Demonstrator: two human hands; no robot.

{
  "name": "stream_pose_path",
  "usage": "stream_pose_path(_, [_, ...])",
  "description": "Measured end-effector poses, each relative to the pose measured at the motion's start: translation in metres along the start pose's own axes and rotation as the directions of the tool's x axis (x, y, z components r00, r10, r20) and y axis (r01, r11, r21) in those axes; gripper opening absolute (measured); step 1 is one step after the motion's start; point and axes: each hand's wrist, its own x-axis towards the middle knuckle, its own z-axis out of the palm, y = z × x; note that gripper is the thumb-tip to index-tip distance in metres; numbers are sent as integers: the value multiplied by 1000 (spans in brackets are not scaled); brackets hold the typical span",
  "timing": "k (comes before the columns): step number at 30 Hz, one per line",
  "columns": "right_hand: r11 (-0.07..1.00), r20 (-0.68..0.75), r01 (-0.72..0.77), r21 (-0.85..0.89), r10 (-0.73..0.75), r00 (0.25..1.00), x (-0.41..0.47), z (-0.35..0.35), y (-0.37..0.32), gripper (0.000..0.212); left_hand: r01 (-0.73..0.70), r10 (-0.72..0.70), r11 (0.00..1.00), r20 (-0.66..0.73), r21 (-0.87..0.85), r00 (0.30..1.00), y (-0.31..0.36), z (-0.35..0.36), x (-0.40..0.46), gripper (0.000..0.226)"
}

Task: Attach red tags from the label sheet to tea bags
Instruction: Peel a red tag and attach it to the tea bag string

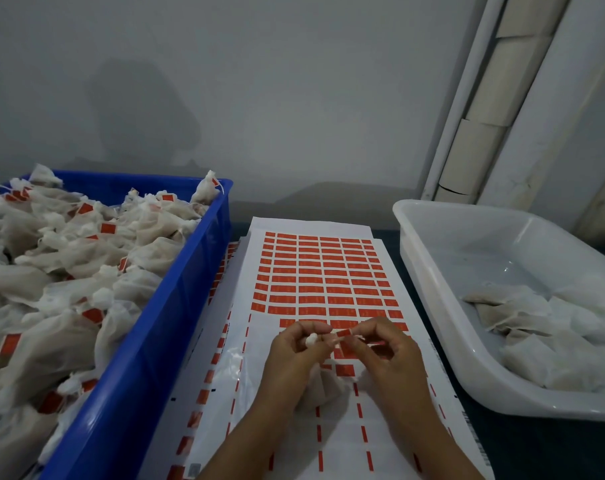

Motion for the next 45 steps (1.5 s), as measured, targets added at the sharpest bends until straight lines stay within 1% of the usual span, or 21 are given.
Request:
stream_pose_path(2, [989, -16, 122, -83, -124, 992, 1, -5, -4, 3, -1, 2, 999, 37, -34, 999, 3, -2, -1, 13])
stream_pose_path(3, [964, -23, 216, -158, -223, 975, 2, -9, -6, 13, 6, -6, 1000, 44, -16, 999, 5, -2, 0, 16])
stream_pose_path(4, [911, -14, 326, -253, -341, 940, 3, -12, -5, 27, 39, -40, 999, 47, 21, 998, 8, -1, 5, 19])
stream_pose_path(5, [833, 4, 429, -349, -457, 890, 5, -14, -3, 39, 96, -98, 994, 52, 47, 994, 12, 0, 7, 22])
stream_pose_path(6, [753, 16, 503, -424, -550, 835, 6, -16, -1, 48, 125, -128, 991, 100, 38, 987, 10, -4, 5, 21])
stream_pose_path(7, [699, 25, 545, -463, -604, 796, 6, -16, 0, 52, 172, -170, 985, 73, -19, 983, 10, -9, 2, 15])
stream_pose_path(8, [668, 24, 566, -483, -636, 771, 6, -16, 0, 54, 208, -208, 978, 30, -22, 978, 7, -9, 3, 9])
stream_pose_path(9, [655, 22, 577, -487, -652, 758, 6, -15, 1, 53, 197, -199, 980, 34, 34, 980, 6, -4, 4, 7])
stream_pose_path(10, [649, 18, 582, -490, -660, 751, 7, -15, 1, 53, 167, -171, 984, 63, 59, 983, 6, 0, 5, 8])
stream_pose_path(11, [653, 14, 580, -487, -658, 753, 7, -16, 1, 51, 137, -141, 990, 86, 44, 986, 4, -2, 2, 11])
stream_pose_path(14, [681, 6, 568, -462, -639, 770, 6, -17, 3, 46, 79, -74, 996, 94, -51, 993, 5, -8, -2, 15])
stream_pose_path(16, [694, -7, 554, -460, -627, 779, 7, -17, 4, 45, 40, -39, 999, 102, -11, 994, 7, -8, -3, 13])
stream_pose_path(19, [703, -25, 547, -454, -624, 781, 7, -14, 3, 43, 16, -21, 997, 62, 70, 998, 9, -5, -4, 12])
stream_pose_path(21, [707, -21, 542, -455, -617, 787, 6, -12, 3, 40, 11, -13, 997, 33, 72, 999, 8, -4, -4, 11])
stream_pose_path(24, [788, -50, 476, -390, -534, 844, 4, -12, 1, 35, 16, -16, 998, 6, 54, 1000, 8, -4, -3, 11])
stream_pose_path(27, [761, -48, 519, -389, -580, 813, 5, -13, 3, 33, 11, -11, 999, -11, 50, 1000, 6, -4, -2, 11])
stream_pose_path(31, [753, -33, 529, -393, -586, 810, 7, -15, 4, 29, 3, -1, 998, -32, 65, 999, 5, -3, -1, 14])
stream_pose_path(35, [697, 3, 546, -465, -615, 788, 6, -16, 8, 49, -19, 22, 996, -32, 89, 999, 3, -2, -2, 16])
stream_pose_path(38, [682, 21, 548, -484, -618, 786, 7, -16, 9, 49, -25, 27, 997, -34, 78, 999, 2, -3, -1, 16])
stream_pose_path(43, [704, 63, 560, -436, -597, 800, 7, -16, 6, 49, -54, 55, 998, -16, 45, 998, 1, -3, 0, 14])
stream_pose_path(45, [694, 86, 569, -442, -598, 797, 7, -16, 5, 48, -49, 49, 999, -12, 21, 999, 2, -4, 1, 16])
